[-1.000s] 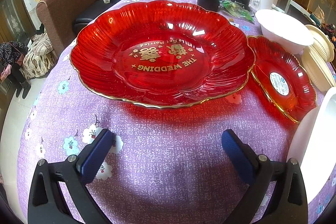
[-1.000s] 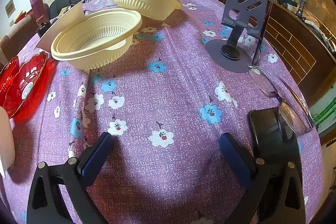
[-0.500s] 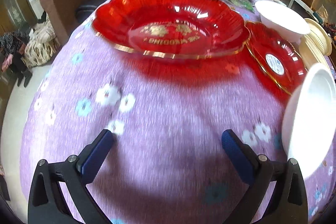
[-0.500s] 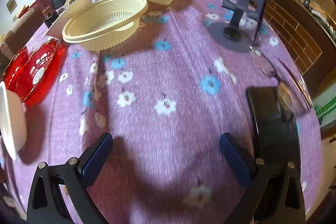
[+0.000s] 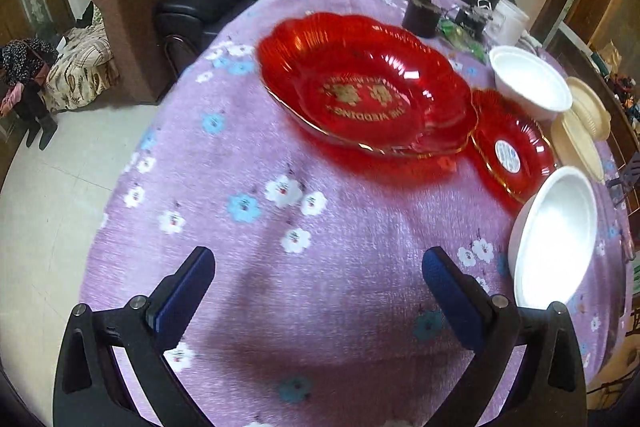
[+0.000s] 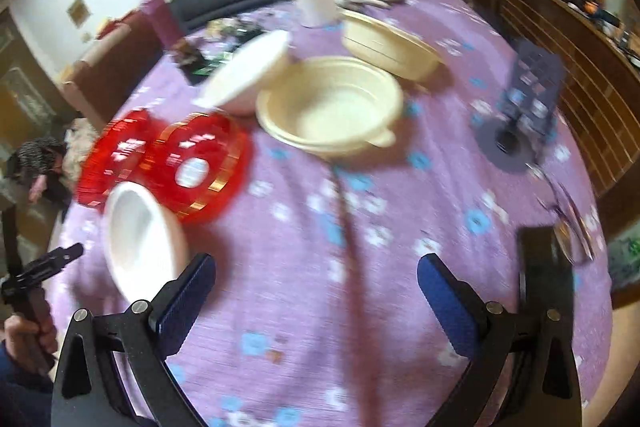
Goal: Organize plates and bowls
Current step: 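Move the left gripper toward the rim of the large red 'THE WEDDING' plate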
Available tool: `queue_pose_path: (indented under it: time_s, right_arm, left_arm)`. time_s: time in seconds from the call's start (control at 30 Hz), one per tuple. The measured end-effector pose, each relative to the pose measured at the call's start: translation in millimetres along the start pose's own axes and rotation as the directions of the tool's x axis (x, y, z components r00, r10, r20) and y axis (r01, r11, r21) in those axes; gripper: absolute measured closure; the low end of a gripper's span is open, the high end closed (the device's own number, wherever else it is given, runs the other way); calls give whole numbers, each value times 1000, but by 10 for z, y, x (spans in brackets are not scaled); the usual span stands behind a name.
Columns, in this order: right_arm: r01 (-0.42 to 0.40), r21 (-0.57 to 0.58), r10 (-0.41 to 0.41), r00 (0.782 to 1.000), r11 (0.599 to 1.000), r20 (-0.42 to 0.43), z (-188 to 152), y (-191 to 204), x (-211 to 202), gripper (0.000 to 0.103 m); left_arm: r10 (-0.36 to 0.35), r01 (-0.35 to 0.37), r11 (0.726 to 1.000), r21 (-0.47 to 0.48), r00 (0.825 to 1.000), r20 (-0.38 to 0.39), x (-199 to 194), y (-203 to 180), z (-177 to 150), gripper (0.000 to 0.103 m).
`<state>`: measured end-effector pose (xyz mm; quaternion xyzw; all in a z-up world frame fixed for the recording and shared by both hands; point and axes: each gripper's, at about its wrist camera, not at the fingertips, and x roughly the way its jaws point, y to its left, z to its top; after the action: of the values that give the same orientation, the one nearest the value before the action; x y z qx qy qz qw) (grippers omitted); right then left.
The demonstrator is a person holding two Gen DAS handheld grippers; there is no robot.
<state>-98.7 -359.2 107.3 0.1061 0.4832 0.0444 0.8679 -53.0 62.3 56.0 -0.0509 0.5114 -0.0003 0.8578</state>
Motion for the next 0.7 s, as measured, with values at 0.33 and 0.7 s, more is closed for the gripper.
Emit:
queue_pose_path:
  time_s: [0.33, 0.7]
  right_arm:
    - [-164, -18, 162, 983, 986, -81, 397, 509, 122, 2]
    - [-268, -15, 260, 944, 963, -205, 975, 1101, 521, 2]
  left_arm:
    - [23, -22, 1000, 10, 1000, -17, -143, 211, 175, 0]
    - [-8, 8, 1000, 16, 1000, -27, -186, 260, 587, 0]
